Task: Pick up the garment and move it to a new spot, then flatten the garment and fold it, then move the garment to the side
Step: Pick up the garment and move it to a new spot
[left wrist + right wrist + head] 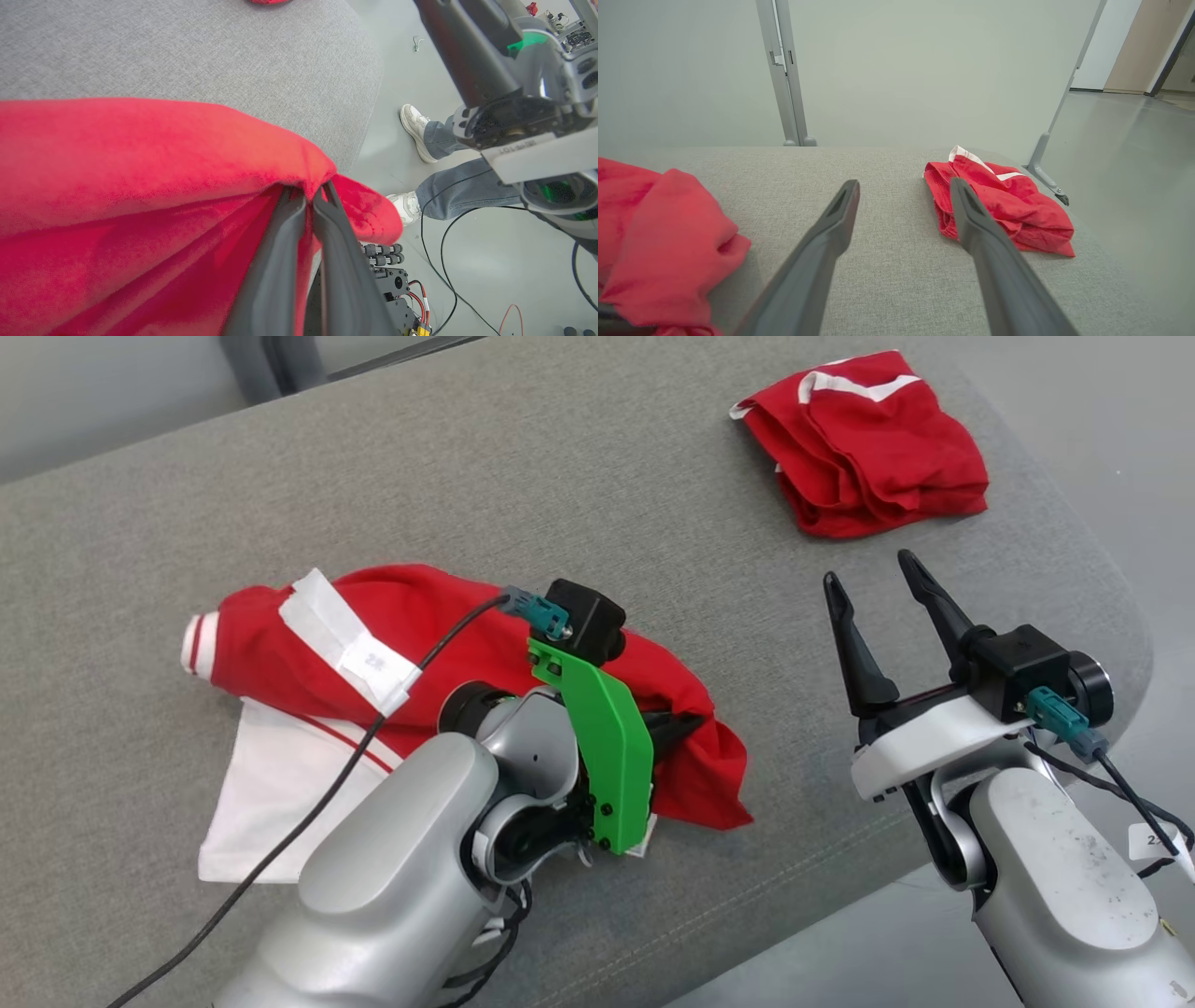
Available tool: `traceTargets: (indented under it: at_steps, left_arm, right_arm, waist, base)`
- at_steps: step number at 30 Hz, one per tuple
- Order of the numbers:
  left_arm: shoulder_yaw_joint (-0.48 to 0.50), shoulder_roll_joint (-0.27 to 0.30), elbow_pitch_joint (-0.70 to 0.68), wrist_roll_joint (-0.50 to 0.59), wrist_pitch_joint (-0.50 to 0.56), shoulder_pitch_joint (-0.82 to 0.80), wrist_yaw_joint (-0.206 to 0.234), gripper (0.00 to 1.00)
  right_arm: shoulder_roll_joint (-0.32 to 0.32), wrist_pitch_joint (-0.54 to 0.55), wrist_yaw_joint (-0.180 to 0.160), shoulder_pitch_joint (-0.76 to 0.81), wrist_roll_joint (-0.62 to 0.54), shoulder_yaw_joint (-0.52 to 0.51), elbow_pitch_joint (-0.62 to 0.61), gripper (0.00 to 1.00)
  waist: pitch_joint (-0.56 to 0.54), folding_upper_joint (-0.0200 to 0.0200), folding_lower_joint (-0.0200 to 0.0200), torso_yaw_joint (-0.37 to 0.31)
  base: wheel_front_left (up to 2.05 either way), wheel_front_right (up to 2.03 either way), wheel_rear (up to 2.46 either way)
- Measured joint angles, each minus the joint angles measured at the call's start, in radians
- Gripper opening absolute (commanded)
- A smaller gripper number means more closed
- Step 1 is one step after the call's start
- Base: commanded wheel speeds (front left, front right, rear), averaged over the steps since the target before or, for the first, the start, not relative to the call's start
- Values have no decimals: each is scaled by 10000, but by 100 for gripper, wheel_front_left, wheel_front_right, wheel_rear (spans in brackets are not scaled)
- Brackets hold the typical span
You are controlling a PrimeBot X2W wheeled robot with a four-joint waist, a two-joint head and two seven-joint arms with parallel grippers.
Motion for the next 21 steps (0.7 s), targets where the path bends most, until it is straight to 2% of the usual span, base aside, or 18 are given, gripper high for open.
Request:
traceTargets:
  at_steps: [3, 4, 5, 6, 10, 15, 17, 21]
  left_arm:
    - [-353, -2, -104, -207, -236, -1, 125, 1]
    - [-387, -6, -88, -209, -364, -1, 257, 45]
    - [-422, 0, -38, -199, -491, -2, 307, 97]
    - [-533, 10, 33, -121, -550, -5, 307, 100]
    - [-1066, 6, 155, 155, -779, -4, 393, 100]
    - [-1152, 8, 178, 353, -1267, -1, 585, 100]
    - [-1127, 8, 251, 813, -1538, 0, 654, 100]
    - [-715, 169, 199, 1476, -2382, 76, 1003, 100]
  right_arm:
    - [-13, -27, 0, 4, 0, -6, -21, 100]
    - [-19, -29, 0, 9, 0, -2, -19, 100]
    - [-21, -29, 0, 19, 0, 0, -17, 100]
    - [-38, -29, 0, 32, -2, 6, -15, 100]
    - [-268, -29, 0, 154, -15, -6, -71, 100]
    - [-502, -23, 48, 174, -213, 58, -314, 100]
    - [-577, 71, 111, 171, -288, 178, -401, 100]
    - [-738, 412, 477, 105, -573, 744, -483, 100]
  waist:
    - [-180, 0, 0, -204]
    - [-230, 0, 0, -252]
    - [-278, 0, 0, -288]
    - [-327, 0, 0, -309]
    - [-443, 0, 0, -193]
    - [-522, 0, 0, 210]
    - [-564, 0, 0, 410]
    - [-671, 0, 0, 866]
  base:
    - [0, 0, 0]
    - [0, 0, 0]
    - [0, 0, 0]
    - [0, 0, 0]
    - [0, 0, 0]
    - [0, 0, 0]
    - [0, 0, 0]
    - [0, 0, 0]
